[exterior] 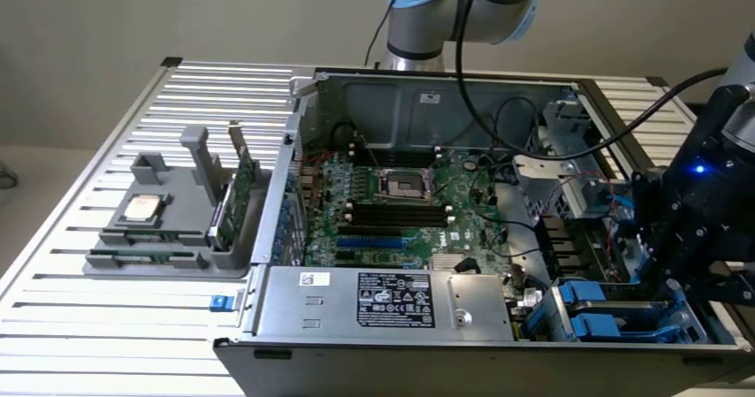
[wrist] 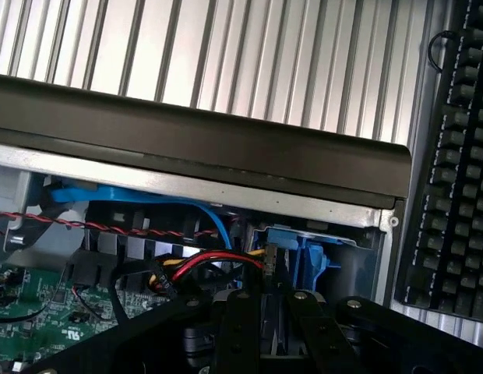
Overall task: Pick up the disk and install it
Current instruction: 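Insert the first disk wire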
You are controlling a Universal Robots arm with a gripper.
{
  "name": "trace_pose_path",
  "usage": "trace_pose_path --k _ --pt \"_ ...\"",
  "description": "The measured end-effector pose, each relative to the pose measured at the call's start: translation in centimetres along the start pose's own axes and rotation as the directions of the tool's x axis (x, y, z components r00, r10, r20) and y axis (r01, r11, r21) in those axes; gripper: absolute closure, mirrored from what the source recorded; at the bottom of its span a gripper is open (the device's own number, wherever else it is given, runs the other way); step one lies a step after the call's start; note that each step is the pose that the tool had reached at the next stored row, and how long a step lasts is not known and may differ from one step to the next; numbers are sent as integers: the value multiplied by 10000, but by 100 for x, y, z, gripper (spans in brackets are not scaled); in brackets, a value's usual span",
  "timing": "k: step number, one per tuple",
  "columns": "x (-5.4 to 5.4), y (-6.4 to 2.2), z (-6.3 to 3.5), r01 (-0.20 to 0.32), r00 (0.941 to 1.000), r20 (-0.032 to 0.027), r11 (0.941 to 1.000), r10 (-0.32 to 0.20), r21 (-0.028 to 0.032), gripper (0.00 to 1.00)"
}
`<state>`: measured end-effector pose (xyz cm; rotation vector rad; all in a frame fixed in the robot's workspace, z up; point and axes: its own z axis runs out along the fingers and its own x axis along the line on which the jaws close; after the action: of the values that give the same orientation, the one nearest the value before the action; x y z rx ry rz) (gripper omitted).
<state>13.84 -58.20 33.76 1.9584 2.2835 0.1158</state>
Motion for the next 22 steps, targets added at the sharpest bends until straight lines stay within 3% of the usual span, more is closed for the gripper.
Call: trace_pose_path --k 3,5,6,8,10,12,22 --pt "15 -10 -2 25 9999 162 10000 -26 52 81" --pt "17 -15 -1 32 9998 190 10000 -34 89 81" --pt "20 -28 35 38 9998 199 9998 -42 207 81" --pt "38 -114 76 39 9998 200 9998 -44 209 81" --pt "103 -110 75 182 9997 178 9996 -186 203 81" --pt "127 -106 74 192 9997 177 9996 -196 202 67" --pt "246 -80 -13 196 9996 199 9996 -200 205 67"
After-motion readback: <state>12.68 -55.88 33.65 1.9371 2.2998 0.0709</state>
